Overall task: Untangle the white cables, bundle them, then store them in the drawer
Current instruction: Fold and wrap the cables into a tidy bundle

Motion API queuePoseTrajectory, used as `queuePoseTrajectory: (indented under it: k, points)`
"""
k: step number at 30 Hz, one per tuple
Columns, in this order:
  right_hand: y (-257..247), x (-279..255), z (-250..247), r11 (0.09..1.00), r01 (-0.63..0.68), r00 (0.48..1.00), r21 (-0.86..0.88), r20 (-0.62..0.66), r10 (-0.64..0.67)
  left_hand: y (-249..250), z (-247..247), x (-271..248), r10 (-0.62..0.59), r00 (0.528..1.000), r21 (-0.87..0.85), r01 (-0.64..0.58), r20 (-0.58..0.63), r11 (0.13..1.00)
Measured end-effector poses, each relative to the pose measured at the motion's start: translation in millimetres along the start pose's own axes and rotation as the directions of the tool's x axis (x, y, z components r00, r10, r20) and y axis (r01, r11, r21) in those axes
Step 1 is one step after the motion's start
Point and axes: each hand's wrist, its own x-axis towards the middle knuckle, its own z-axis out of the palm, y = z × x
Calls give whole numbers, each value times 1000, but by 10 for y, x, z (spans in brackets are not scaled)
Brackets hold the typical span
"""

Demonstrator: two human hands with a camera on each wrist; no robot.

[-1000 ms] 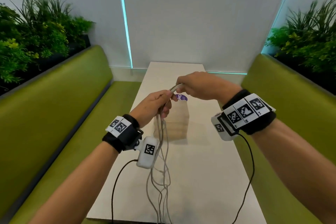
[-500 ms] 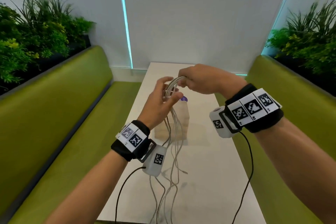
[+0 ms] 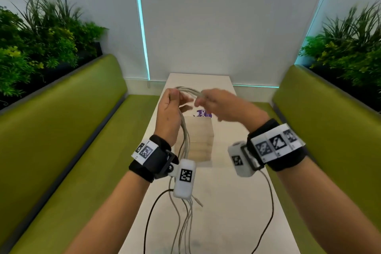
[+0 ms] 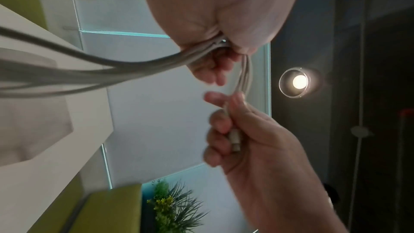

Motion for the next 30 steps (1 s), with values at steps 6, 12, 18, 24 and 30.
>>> queuePoseTrajectory:
  k: [6, 12, 18, 24, 30]
  points:
    - [-7, -46, 619, 985, -17, 997, 171, 77, 4, -63, 29, 7, -68, 997, -65, 65, -38, 996]
    - [64, -51, 779, 973, 37, 983, 229, 167, -77, -63, -19, -13, -236, 971, -140, 238, 28, 961]
    - [215, -143, 917, 783, 61, 993, 619, 41, -110, 88, 46, 43, -380, 911, -264, 411, 161, 873]
    - [181, -267, 958, 506, 19, 987, 862, 64, -146, 184, 67, 42, -396, 879, -128, 439, 266, 889]
    - [156, -299, 1100, 517, 21, 992, 856, 47, -117, 161, 48, 24, -422, 853, -59, 460, 307, 886]
